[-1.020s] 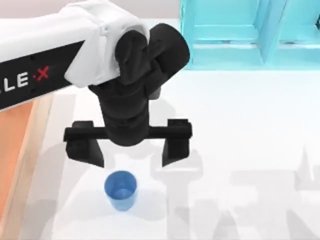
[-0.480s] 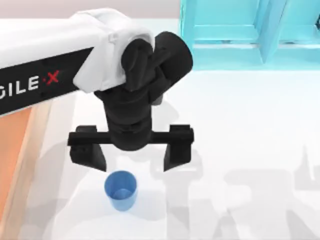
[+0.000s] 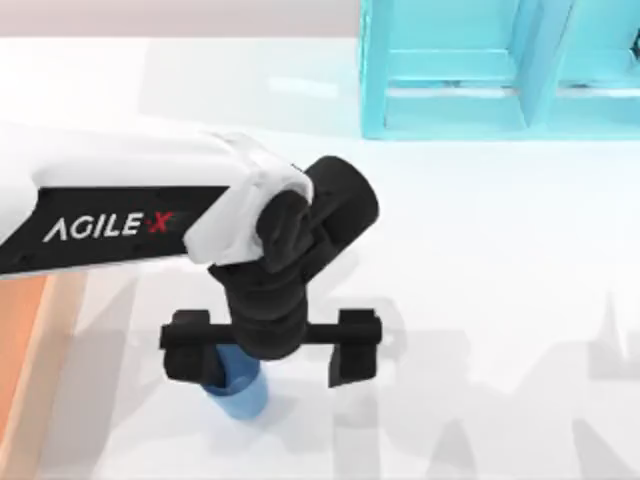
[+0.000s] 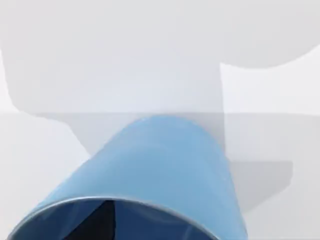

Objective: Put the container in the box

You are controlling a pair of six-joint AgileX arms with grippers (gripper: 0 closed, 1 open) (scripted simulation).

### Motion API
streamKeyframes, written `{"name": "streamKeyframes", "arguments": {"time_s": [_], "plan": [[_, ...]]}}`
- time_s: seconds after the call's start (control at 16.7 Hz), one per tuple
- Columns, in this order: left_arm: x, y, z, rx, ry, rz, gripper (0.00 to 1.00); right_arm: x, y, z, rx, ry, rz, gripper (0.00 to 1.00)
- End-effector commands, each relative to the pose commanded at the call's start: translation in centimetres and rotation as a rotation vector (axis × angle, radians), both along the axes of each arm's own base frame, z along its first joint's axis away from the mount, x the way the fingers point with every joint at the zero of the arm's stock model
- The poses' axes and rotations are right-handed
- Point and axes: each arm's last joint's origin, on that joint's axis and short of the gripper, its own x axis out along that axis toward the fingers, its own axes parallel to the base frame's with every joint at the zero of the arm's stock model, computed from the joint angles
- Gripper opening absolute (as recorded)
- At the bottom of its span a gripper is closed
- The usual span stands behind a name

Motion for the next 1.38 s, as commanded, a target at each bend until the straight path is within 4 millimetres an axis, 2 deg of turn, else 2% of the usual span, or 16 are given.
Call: {"name": "streamKeyframes", "arguments": {"time_s": [0.3,1.08,1.38], "plan": [[-0.1,0.07,-0.57,0.003,0.003,0.0,1.0,0.0,0.0,0.0,0.0,0.0,0.0,1.0],[-0.1,0.07,-0.57,0.003,0.003,0.0,0.02,0.0,0.0,0.0,0.0,0.0,0.0,1.0],[-0.1,0.07,-0.57,0.003,0.003,0.0,0.0,0.0,0.0,0.0,0.0,0.0,0.0,1.0]]}}
